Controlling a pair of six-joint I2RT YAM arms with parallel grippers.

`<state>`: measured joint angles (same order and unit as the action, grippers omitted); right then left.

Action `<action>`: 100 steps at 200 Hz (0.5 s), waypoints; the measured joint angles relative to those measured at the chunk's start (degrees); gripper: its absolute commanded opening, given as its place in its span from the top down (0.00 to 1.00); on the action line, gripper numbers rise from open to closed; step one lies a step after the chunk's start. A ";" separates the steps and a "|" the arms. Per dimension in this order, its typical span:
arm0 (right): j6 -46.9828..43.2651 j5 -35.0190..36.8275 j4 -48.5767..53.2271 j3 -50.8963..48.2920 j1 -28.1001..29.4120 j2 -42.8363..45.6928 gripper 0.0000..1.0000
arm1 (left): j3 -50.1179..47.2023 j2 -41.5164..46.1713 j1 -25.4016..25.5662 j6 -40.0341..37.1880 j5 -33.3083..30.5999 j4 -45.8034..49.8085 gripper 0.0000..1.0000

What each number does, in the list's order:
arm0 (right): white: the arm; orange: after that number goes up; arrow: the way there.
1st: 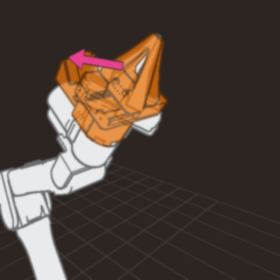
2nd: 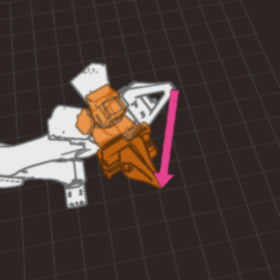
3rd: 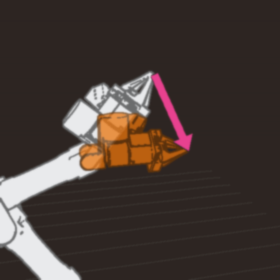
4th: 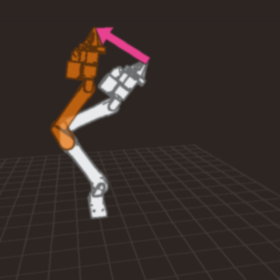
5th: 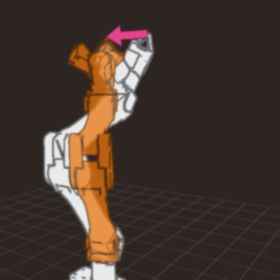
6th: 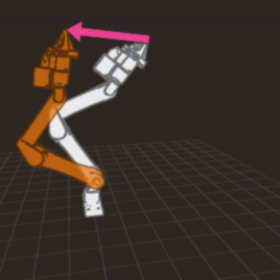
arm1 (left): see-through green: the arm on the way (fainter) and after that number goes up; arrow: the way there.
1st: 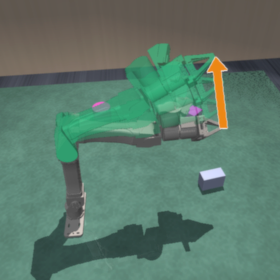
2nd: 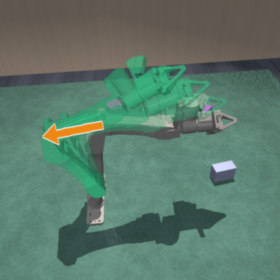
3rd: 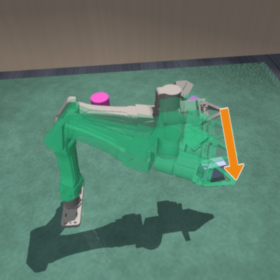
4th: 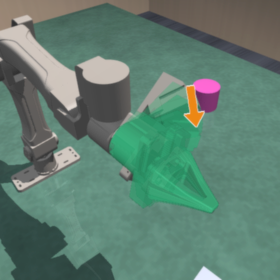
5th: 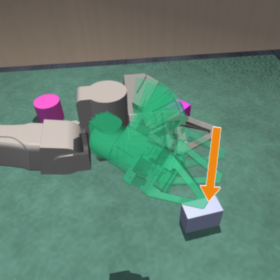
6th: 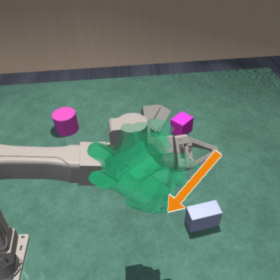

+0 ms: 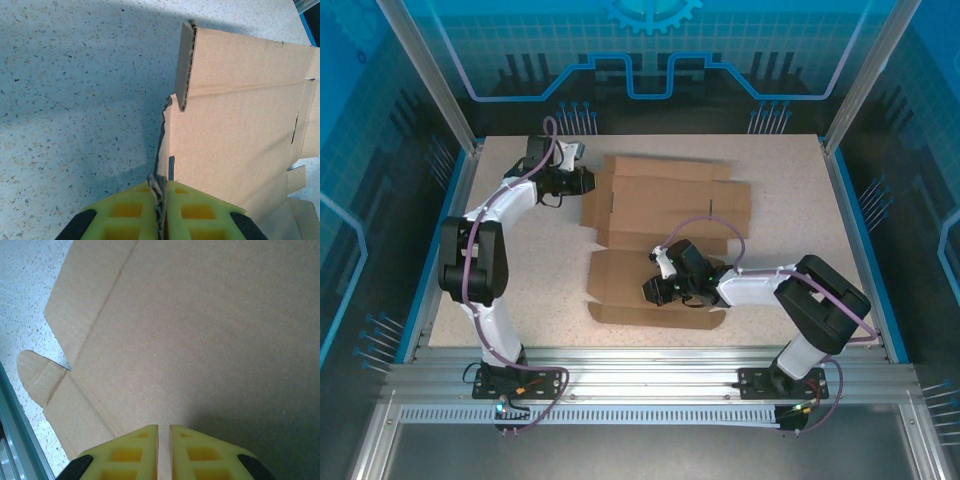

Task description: Fold the paper box

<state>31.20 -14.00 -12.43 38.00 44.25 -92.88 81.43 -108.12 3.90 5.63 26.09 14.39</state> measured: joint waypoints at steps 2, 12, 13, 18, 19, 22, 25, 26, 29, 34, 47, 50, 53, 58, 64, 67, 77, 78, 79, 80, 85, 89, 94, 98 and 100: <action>-0.04 0.00 0.00 0.00 0.00 -0.04 0.85 | 0.00 0.02 0.02 -0.02 -0.09 -0.07 0.90; -0.22 0.00 0.02 0.00 0.00 -0.33 0.85 | -0.04 0.07 0.09 -0.07 -0.37 -0.24 0.90; -0.22 0.00 0.02 0.00 0.02 -0.37 0.85 | -0.07 0.07 0.11 -0.07 -0.37 -0.24 0.90; -0.22 0.00 0.02 0.00 0.04 -0.44 0.85 | -0.11 0.09 0.17 -0.07 -0.42 -0.35 0.90; -0.24 0.00 0.02 0.00 0.04 -0.44 0.85 | -0.13 0.09 0.20 -0.07 -0.42 -0.37 0.90; -0.24 0.00 0.02 0.00 0.07 -0.48 0.85 | -0.17 0.09 0.24 -0.07 -0.52 -0.44 0.90; -0.24 -0.02 0.02 0.00 0.07 -0.48 0.85 | -0.20 0.09 0.24 -0.07 -0.63 -0.50 0.90; -0.24 -0.02 0.02 0.00 0.07 -0.48 0.85 | -0.22 0.09 0.26 -0.07 -0.66 -0.55 0.90; -0.24 -0.04 0.02 0.00 0.07 -0.48 0.85 | -0.26 0.09 0.31 -0.07 -0.76 -0.59 0.90; -0.26 -0.09 0.02 0.00 0.09 -0.50 0.85 | -0.31 0.09 0.37 -0.09 -0.87 -0.61 0.90; -0.42 -0.26 0.02 0.04 0.11 -0.72 0.85 | -0.72 0.22 0.59 -0.15 -1.20 -1.11 0.90; -0.42 -0.37 0.02 0.11 0.15 -0.83 0.85 | -0.83 0.31 0.63 -0.20 -1.25 -1.18 0.90; -0.44 -0.42 0.04 0.20 0.20 -1.01 0.85 | -0.98 0.42 0.72 -0.22 -1.31 -1.33 0.90; -0.48 -0.48 0.15 0.39 0.24 -1.36 0.85 | -1.20 0.57 0.81 -0.24 -1.44 -1.49 0.90; -0.63 -0.61 0.46 0.74 0.37 -1.81 0.85 | -1.49 0.87 0.98 -0.24 -1.49 -1.70 0.90; -0.68 -0.66 0.52 0.92 0.44 -2.08 0.85 | -1.62 0.98 1.07 -0.26 -1.53 -1.84 0.90; -0.83 -0.96 0.85 1.51 0.61 -2.93 0.85 | -1.86 1.40 1.36 -0.26 -1.75 -2.40 0.90; -0.83 -0.96 0.87 1.55 0.61 -2.99 0.85 | -1.86 1.44 1.38 -0.26 -1.75 -2.45 0.90; -0.83 -1.01 0.90 1.66 0.66 -3.13 0.85 | -1.88 1.51 1.42 -0.26 -1.77 -2.56 0.90; -0.85 -1.03 0.92 1.70 0.66 -3.19 0.85 | -1.90 1.55 1.44 -0.26 -1.77 -2.60 0.90; -0.85 -1.09 1.03 1.99 0.72 -3.63 0.85 | -2.05 1.77 1.57 -0.26 -1.86 -3.06 0.90; -0.85 -1.11 1.09 2.21 0.76 -3.93 0.85 | -2.25 2.03 1.70 -0.26 -1.86 -3.45 0.90; -0.85 -1.16 1.11 2.47 0.79 -4.28 0.85 | -2.54 2.38 1.86 -0.26 -1.86 -3.93 0.90; -0.85 -1.20 1.29 2.69 0.81 -4.48 0.85 | -2.75 2.56 1.92 -0.26 -1.88 -4.28 0.90; -0.85 -1.20 1.31 2.82 0.79 -4.59 0.85 | -2.89 2.69 1.99 -0.26 -1.88 -4.50 0.90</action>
<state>30.35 -15.20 -11.11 40.82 45.04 -97.47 78.54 -105.43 5.89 5.37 24.21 9.89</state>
